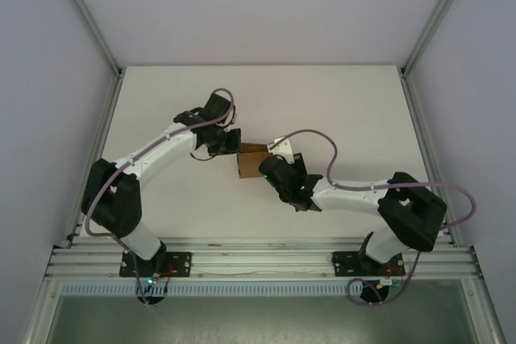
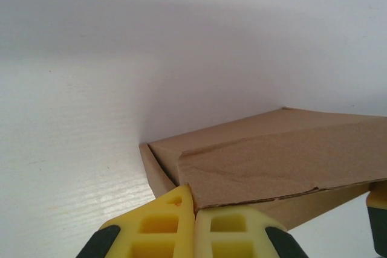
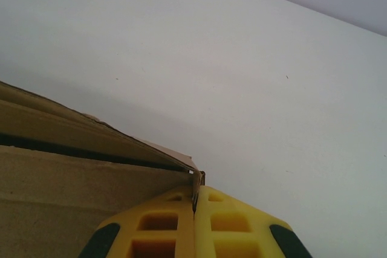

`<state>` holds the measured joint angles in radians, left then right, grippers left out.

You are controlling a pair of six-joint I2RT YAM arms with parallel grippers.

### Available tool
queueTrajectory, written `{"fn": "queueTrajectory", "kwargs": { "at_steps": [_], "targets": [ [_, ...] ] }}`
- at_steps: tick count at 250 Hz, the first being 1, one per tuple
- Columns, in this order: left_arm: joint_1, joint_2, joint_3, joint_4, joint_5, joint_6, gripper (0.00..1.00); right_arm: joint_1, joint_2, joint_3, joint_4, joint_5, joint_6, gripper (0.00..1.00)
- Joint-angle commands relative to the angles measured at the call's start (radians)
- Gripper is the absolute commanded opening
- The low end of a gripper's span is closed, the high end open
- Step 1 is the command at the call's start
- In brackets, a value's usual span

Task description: Assemble paper box

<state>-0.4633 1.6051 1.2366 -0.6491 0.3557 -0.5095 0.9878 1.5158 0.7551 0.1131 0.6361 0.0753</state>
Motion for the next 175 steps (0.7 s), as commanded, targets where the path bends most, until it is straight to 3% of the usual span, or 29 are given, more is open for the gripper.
{"fn": "queueTrajectory", "kwargs": {
  "at_steps": [1,120,175],
  "targets": [
    [-0.046,-0.010,-0.097,-0.018,-0.066,-0.035,0.00,0.009,0.027,-0.030,-0.043,0.035,0.017,0.00],
    [-0.129,-0.131,-0.393,0.170,-0.150,-0.164,0.00,0.010,0.051,-0.037,-0.040,0.102,0.088,0.00],
    [-0.153,-0.099,-0.350,0.012,-0.297,-0.136,0.00,0.012,0.046,-0.039,-0.042,0.080,0.081,0.00]
  ]
}}
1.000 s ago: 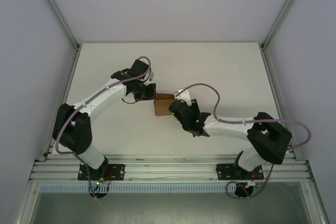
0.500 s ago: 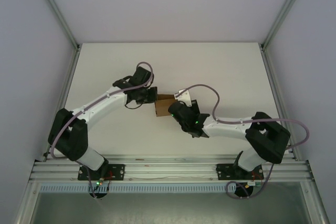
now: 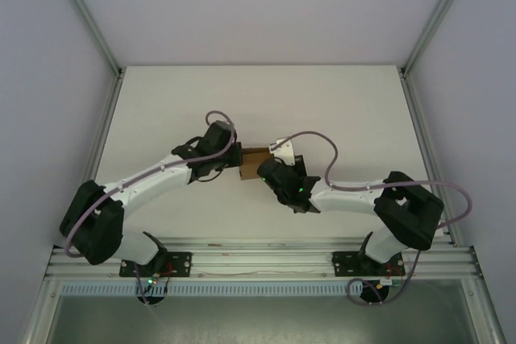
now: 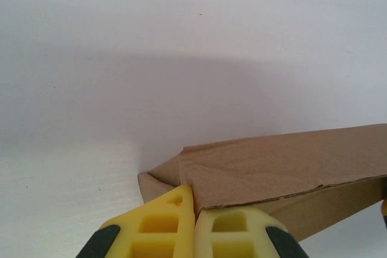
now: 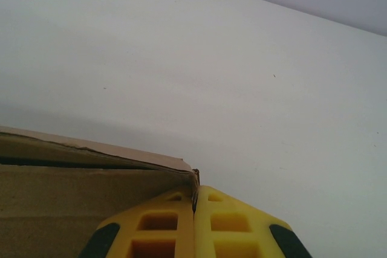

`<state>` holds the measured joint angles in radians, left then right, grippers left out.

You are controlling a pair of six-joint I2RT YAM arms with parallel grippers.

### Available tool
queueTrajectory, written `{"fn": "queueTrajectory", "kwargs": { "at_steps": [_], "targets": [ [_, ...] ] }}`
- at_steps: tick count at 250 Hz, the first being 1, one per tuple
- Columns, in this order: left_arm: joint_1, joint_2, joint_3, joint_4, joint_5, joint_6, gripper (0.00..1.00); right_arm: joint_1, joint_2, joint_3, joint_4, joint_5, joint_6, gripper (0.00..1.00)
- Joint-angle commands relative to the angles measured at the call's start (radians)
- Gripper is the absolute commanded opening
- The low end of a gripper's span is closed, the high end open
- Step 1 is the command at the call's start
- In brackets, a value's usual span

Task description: Assemble paper box

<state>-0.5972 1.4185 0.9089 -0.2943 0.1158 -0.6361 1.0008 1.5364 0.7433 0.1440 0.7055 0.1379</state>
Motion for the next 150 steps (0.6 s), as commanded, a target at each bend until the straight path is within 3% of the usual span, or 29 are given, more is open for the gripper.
{"fn": "queueTrajectory", "kwargs": {
  "at_steps": [1,40,121,150],
  "targets": [
    [-0.019,0.087,-0.018,-0.347,-0.058,-0.008,0.00,-0.002,0.025,-0.026,-0.073,0.011,0.019,0.00],
    [-0.034,0.080,0.033,-0.345,0.033,0.038,0.00,-0.002,0.016,-0.020,-0.091,0.026,0.026,0.00],
    [-0.121,0.060,-0.159,-0.146,-0.005,-0.024,0.01,-0.002,0.041,-0.040,-0.065,0.013,0.081,0.00],
    [-0.138,0.065,-0.186,-0.161,-0.061,-0.039,0.00,-0.002,0.016,-0.060,-0.048,-0.005,0.095,0.00]
  ]
}}
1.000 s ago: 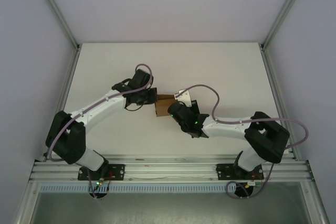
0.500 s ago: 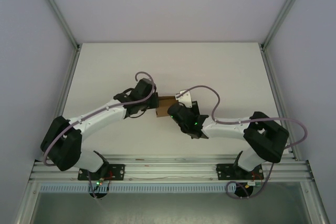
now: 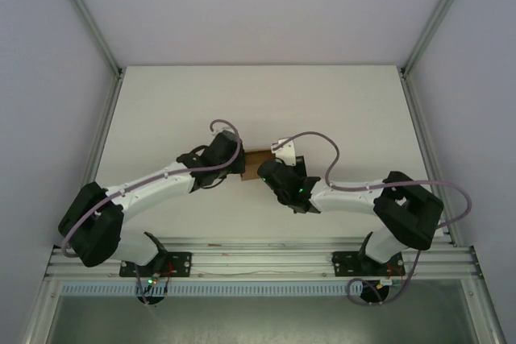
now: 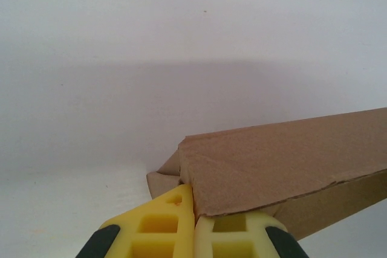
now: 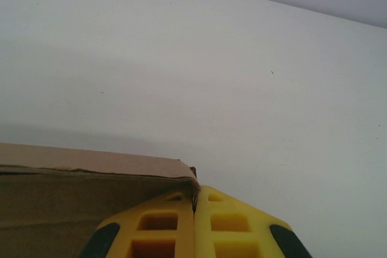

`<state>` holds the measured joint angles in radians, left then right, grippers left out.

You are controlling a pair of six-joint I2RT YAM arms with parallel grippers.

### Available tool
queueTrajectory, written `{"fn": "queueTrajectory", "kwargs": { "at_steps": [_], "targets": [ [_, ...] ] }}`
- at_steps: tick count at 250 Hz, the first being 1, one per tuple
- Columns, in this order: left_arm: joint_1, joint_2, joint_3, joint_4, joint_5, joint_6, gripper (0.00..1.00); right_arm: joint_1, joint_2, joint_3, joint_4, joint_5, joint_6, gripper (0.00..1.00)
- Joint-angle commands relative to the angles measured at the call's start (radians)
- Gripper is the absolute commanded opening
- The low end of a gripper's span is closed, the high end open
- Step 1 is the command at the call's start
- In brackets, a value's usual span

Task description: Assemble paper box

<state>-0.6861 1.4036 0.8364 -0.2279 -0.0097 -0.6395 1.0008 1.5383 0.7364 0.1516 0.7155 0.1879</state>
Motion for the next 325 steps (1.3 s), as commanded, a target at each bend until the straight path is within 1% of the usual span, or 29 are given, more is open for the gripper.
{"fn": "queueTrajectory", "kwargs": {
  "at_steps": [1,18,38,45,58,77,102,133,150,183,205,226,234,260,271,287,300,307,325],
  "targets": [
    [-0.049,0.080,-0.115,-0.226,0.063,-0.037,0.01,-0.002,0.013,-0.053,-0.056,-0.016,0.045,0.00],
    [-0.048,0.085,-0.131,-0.220,0.040,-0.037,0.00,-0.002,-0.017,-0.054,-0.058,-0.035,0.035,0.04],
    [-0.049,0.095,-0.125,-0.219,0.015,-0.030,0.00,-0.003,-0.073,-0.041,-0.078,-0.074,0.011,0.14],
    [-0.048,0.099,-0.122,-0.217,0.008,-0.028,0.00,-0.006,-0.095,-0.035,-0.088,-0.099,0.005,0.19],
    [-0.048,0.105,-0.113,-0.218,0.003,-0.022,0.00,-0.017,-0.139,-0.024,-0.111,-0.166,0.006,0.32],
    [-0.049,0.101,-0.108,-0.216,-0.001,-0.020,0.00,-0.042,-0.200,-0.028,-0.121,-0.262,0.026,0.47],
    [-0.050,0.081,-0.115,-0.214,-0.011,-0.018,0.00,-0.098,-0.264,-0.029,-0.135,-0.365,0.075,0.57],
    [-0.049,0.056,-0.114,-0.207,-0.011,-0.016,0.01,-0.146,-0.301,-0.006,-0.146,-0.432,0.086,0.65],
    [-0.053,0.049,-0.107,-0.200,-0.009,-0.003,0.04,-0.163,-0.299,0.020,-0.152,-0.456,0.086,0.66],
    [-0.051,0.048,-0.084,-0.202,-0.014,0.020,0.04,-0.214,-0.252,0.082,-0.174,-0.517,0.125,0.66],
    [-0.051,0.049,-0.073,-0.205,-0.018,0.033,0.05,-0.253,-0.204,0.101,-0.209,-0.519,0.164,0.61],
    [-0.052,0.049,-0.063,-0.207,-0.016,0.040,0.06,-0.279,-0.173,0.085,-0.204,-0.532,0.194,0.53],
    [-0.052,0.050,-0.058,-0.211,-0.012,0.044,0.09,-0.284,-0.166,0.074,-0.193,-0.544,0.197,0.53],
    [-0.052,0.045,-0.041,-0.224,-0.003,0.057,0.09,-0.286,-0.149,0.048,-0.181,-0.567,0.202,0.51],
    [-0.052,0.037,-0.031,-0.228,0.003,0.065,0.12,-0.286,-0.144,0.037,-0.183,-0.567,0.211,0.48],
    [-0.052,0.020,-0.013,-0.239,0.015,0.080,0.20,-0.285,-0.137,0.018,-0.182,-0.563,0.229,0.45],
    [-0.051,0.003,0.009,-0.253,0.024,0.082,0.30,-0.285,-0.134,0.003,-0.183,-0.560,0.245,0.44],
    [-0.052,-0.007,0.024,-0.264,0.030,0.112,0.36,-0.286,-0.132,-0.004,-0.185,-0.558,0.250,0.44],
    [-0.050,-0.032,0.056,-0.286,0.032,0.135,0.45,-0.286,-0.129,-0.021,-0.190,-0.564,0.266,0.44]
  ]
}}
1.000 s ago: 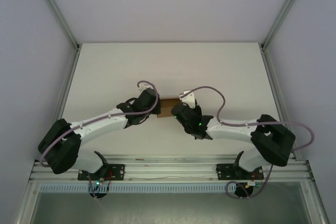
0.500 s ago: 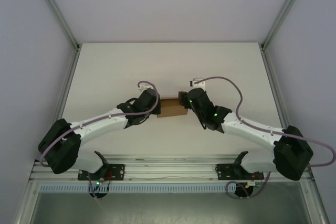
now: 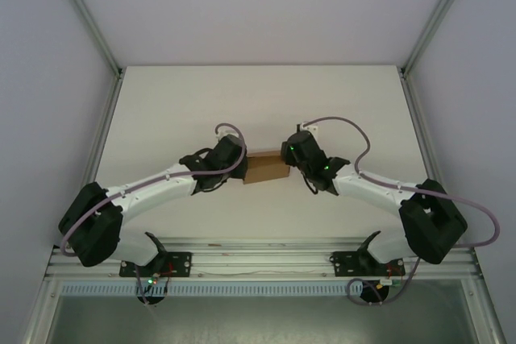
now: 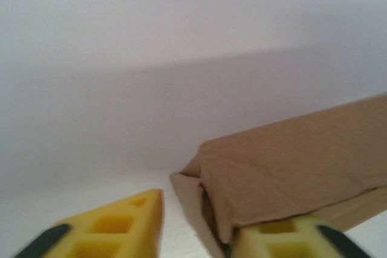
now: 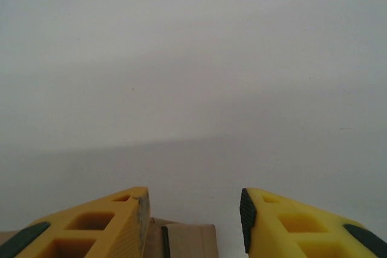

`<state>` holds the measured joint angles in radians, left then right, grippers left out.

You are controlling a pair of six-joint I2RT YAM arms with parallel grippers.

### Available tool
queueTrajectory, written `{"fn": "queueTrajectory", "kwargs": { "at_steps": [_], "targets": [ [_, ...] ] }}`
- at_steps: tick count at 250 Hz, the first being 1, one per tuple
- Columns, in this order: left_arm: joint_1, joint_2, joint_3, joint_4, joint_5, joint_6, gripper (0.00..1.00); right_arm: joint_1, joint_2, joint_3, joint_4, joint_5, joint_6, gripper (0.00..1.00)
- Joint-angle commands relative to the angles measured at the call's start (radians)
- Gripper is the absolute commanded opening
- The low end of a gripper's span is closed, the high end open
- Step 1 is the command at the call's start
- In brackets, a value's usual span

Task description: Assemble paper box

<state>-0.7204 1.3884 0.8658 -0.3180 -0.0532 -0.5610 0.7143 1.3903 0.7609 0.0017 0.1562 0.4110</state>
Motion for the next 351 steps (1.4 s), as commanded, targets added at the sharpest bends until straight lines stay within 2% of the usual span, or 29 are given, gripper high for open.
{"fn": "queueTrajectory", "kwargs": {
  "at_steps": [1,58,79,115,148,205,278,315,351],
  "targets": [
    [-0.015,-0.018,0.029,-0.198,0.076,0.058,0.46,0.001,0.019,-0.047,-0.039,-0.005,0.043,0.44],
    [-0.007,-0.042,0.145,-0.277,0.129,0.127,0.74,0.001,0.012,-0.092,-0.016,-0.007,0.057,0.43],
    [0.007,-0.035,0.170,-0.278,0.136,0.115,0.79,0.001,0.012,-0.100,-0.013,-0.012,0.055,0.43],
    [0.085,-0.026,0.161,-0.222,0.189,0.053,0.81,0.002,0.010,-0.112,-0.006,-0.006,0.052,0.43],
    [0.127,-0.011,0.122,-0.185,0.209,0.034,0.76,0.001,0.005,-0.112,-0.002,-0.015,0.052,0.43],
    [0.139,-0.008,0.033,-0.126,0.285,0.015,0.69,0.001,0.000,-0.117,-0.005,-0.020,0.062,0.43],
    [0.139,-0.035,-0.226,0.080,0.378,-0.050,0.59,0.001,0.012,-0.152,0.009,-0.030,0.082,0.43],
    [0.140,-0.007,-0.294,0.158,0.389,-0.093,0.46,0.001,0.025,-0.174,0.033,-0.049,0.086,0.43],
    [0.142,0.030,-0.331,0.184,0.390,-0.126,0.27,0.000,0.041,-0.220,0.098,-0.058,0.084,0.28]
  ]
}}
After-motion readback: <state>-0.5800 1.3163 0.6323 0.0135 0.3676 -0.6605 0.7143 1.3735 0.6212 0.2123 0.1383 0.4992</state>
